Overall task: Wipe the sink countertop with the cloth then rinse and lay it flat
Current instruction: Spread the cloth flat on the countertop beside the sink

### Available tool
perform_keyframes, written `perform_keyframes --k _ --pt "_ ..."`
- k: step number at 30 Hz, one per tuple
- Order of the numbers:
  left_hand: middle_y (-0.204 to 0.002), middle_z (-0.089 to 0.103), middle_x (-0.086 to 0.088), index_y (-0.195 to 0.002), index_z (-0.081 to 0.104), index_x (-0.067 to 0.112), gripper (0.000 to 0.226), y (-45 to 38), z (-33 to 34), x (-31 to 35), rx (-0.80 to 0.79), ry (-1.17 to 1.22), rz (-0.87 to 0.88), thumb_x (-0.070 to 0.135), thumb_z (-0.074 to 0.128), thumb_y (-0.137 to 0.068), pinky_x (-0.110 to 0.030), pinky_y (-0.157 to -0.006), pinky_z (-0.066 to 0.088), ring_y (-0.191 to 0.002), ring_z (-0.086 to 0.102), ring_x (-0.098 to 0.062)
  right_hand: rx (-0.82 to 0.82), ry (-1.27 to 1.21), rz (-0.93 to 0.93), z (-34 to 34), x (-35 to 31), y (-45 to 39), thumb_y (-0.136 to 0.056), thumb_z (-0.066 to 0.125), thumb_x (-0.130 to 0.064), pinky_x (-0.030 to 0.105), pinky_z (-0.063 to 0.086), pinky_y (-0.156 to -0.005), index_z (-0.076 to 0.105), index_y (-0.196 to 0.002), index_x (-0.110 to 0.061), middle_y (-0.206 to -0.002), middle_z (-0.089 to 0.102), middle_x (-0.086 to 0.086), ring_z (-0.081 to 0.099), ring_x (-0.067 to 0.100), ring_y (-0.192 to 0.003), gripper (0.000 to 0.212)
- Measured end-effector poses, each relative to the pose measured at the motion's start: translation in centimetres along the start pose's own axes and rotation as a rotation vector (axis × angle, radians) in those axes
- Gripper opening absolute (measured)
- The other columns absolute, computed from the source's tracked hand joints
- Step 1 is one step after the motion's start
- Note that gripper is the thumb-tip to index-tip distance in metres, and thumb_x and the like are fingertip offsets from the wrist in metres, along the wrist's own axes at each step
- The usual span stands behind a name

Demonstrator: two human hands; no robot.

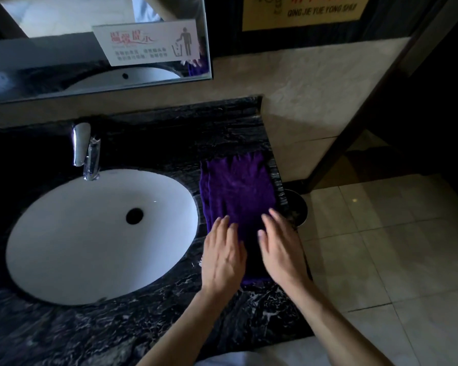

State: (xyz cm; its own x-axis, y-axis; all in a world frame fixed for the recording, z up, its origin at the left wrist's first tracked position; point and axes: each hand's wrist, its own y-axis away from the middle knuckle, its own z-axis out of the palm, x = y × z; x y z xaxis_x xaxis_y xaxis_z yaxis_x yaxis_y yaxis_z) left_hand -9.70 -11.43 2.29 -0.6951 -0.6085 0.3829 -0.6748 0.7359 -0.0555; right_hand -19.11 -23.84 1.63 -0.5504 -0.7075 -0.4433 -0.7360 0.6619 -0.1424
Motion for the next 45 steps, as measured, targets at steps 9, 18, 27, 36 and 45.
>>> perform_keyframes --k 9,18,27,36,45 --pt "-0.169 0.011 -0.011 -0.161 0.021 0.020 0.071 0.7 3.1 -1.8 -0.098 -0.174 -0.084 0.056 0.032 -0.100 -0.046 -0.124 0.011 -0.156 0.011 -0.025 -0.165 0.256 -0.114 2.2 3.2 1.4 -0.106 0.030 -0.051 0.052 0.026 -0.123 0.025 -0.161 -0.019 -0.169 0.023 0.005 0.022 0.022 -0.156 0.064" --pt "-0.168 0.012 -0.012 -0.160 0.023 0.017 0.063 -8.5 2.2 -1.4 -0.079 -0.077 -0.065 0.043 0.030 -0.103 -0.049 -0.125 0.020 -0.156 0.010 -0.027 -0.155 0.210 -0.111 3.4 0.5 -7.5 -0.104 0.031 -0.041 0.054 0.028 -0.122 0.030 -0.159 -0.012 -0.165 0.032 0.009 0.032 0.028 -0.152 0.063" --pt "-0.167 0.020 -0.010 -0.159 0.026 0.024 0.067 -12.6 2.7 -5.2 -0.035 -0.195 -0.163 0.054 0.031 -0.100 -0.049 -0.123 0.016 -0.154 0.021 -0.026 -0.172 0.268 -0.121 4.1 4.2 -11.8 -0.103 0.033 -0.052 0.051 0.023 -0.122 0.032 -0.159 -0.017 -0.167 0.030 0.003 0.033 0.024 -0.152 0.066" --pt "-0.165 0.028 -0.009 -0.157 0.034 0.020 0.063 -17.6 2.3 -4.8 -0.017 -0.165 -0.040 0.048 0.033 -0.101 -0.050 -0.124 0.019 -0.154 0.023 -0.027 -0.183 0.236 -0.151 4.8 1.2 -16.9 -0.103 0.030 -0.047 0.053 0.026 -0.123 0.030 -0.159 -0.011 -0.165 0.032 0.008 0.030 0.024 -0.153 0.066" --pt "-0.168 0.020 -0.004 -0.159 0.028 0.024 0.065 -19.2 2.1 -6.6 -0.069 -0.068 -0.097 0.052 0.024 -0.101 -0.050 -0.124 0.010 -0.156 0.013 -0.026 -0.246 0.166 -0.109 4.7 2.4 -19.1 -0.104 0.023 -0.050 0.053 0.018 -0.124 0.027 -0.160 -0.015 -0.168 0.025 0.002 0.023 0.019 -0.155 0.067"
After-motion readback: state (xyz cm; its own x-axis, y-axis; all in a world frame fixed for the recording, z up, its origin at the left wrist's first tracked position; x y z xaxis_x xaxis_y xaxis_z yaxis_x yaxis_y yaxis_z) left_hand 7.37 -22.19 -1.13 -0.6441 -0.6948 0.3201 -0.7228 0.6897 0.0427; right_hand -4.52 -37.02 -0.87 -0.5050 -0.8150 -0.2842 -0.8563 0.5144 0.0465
